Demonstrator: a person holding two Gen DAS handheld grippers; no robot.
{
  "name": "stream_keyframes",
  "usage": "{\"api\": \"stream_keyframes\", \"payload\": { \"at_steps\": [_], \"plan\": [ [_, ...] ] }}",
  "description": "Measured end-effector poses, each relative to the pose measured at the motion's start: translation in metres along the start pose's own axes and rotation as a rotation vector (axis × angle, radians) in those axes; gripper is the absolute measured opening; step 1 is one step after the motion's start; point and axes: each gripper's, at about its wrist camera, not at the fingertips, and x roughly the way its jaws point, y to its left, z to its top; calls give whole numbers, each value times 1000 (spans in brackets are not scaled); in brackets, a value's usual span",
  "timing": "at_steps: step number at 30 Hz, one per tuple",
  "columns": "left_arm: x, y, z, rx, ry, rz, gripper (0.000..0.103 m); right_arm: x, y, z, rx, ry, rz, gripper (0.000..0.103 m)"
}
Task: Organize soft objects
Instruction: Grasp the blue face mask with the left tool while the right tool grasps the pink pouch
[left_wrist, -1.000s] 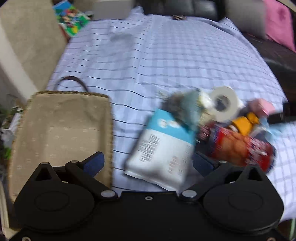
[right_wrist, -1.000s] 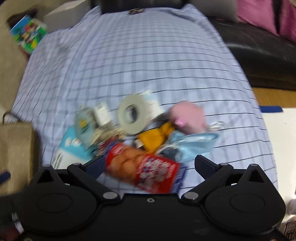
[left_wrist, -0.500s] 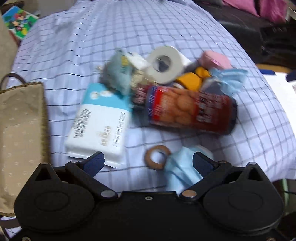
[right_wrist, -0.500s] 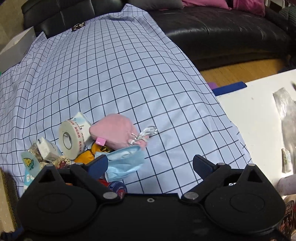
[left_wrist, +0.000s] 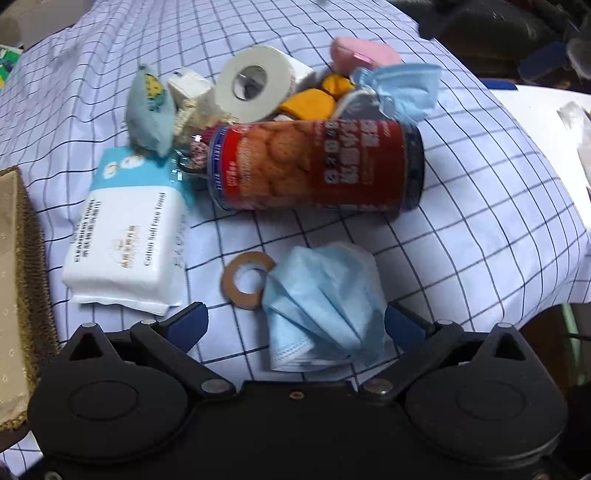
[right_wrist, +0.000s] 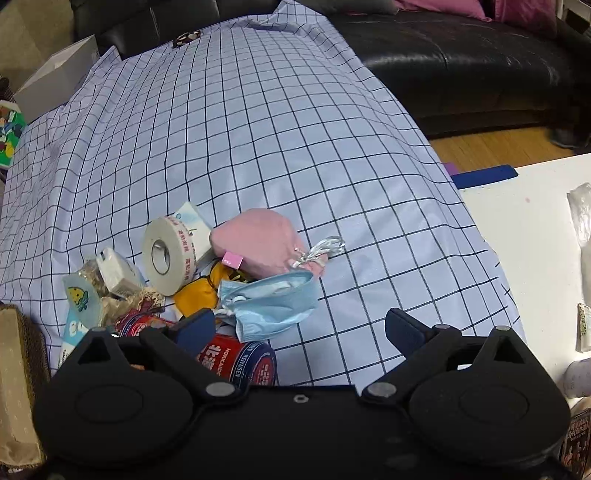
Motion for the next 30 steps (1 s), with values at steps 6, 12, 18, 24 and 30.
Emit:
{"api": "stream_keyframes", "payload": {
  "at_steps": [6, 12, 18, 24, 30],
  "plan": [
    [12, -8, 0, 20, 44, -45, 88, 6, 2, -1, -6, 26, 3, 99],
    [22, -2, 3, -17, 84, -91, 61, 12, -3, 5, 28, 27, -15, 99],
    [1, 2, 6, -22, 17, -91, 56, 12, -10, 13, 79, 13, -21, 99],
    [-21, 18, 15, -76, -45, -93, 55, 17, -16, 20, 125, -31, -6, 100],
    [-32, 34, 23, -142, -93, -68, 55, 37, -11, 34, 165, -67, 76, 102]
  ]
}}
